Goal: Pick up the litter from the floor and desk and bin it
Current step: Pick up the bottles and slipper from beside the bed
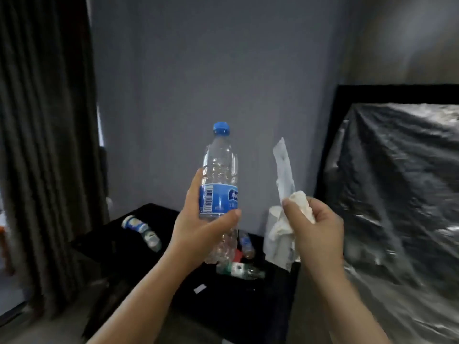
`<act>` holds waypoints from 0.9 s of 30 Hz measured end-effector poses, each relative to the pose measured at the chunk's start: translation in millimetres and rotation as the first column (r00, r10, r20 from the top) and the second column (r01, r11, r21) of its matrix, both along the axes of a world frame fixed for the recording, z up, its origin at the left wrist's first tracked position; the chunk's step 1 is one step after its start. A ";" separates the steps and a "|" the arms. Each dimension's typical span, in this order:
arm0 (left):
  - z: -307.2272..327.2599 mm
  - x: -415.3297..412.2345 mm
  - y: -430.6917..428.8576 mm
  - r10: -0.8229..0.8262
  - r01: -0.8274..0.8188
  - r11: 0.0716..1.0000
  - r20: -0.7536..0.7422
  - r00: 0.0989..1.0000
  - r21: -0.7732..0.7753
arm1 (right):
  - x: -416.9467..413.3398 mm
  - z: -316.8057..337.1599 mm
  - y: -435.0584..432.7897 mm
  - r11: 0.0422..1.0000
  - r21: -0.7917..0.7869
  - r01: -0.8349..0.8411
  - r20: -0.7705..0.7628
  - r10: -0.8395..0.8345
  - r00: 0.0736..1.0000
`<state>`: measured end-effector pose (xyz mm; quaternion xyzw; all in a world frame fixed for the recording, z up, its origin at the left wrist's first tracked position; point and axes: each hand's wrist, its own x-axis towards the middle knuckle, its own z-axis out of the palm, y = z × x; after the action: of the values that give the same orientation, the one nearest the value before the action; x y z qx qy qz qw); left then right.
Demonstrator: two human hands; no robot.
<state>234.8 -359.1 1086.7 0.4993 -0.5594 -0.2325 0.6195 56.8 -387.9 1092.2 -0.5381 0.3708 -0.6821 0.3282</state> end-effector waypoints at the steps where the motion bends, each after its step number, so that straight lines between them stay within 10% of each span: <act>1: 4.5 -30.8 -12.7 -0.053 0.053 0.998 -0.005 0.999 -0.018 | -29.3 6.8 -0.3 0.998 -0.024 0.053 0.007 -0.053 0.999; 14: 40.2 -292.0 -118.2 -0.734 0.733 0.675 0.018 0.679 -0.082 | -270.2 32.8 12.0 0.758 -0.099 0.645 0.110 -0.636 0.764; 27: 26.4 -383.6 -164.5 -0.988 0.987 0.156 -0.026 0.155 -0.046 | -282.4 24.8 32.2 0.245 -0.048 0.968 0.003 -0.969 0.245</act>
<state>-148.8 -523.6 1113.1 0.0049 -0.7360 -0.5865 0.3382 -225.6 -355.7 1116.9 -0.2124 0.6138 -0.7398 -0.1758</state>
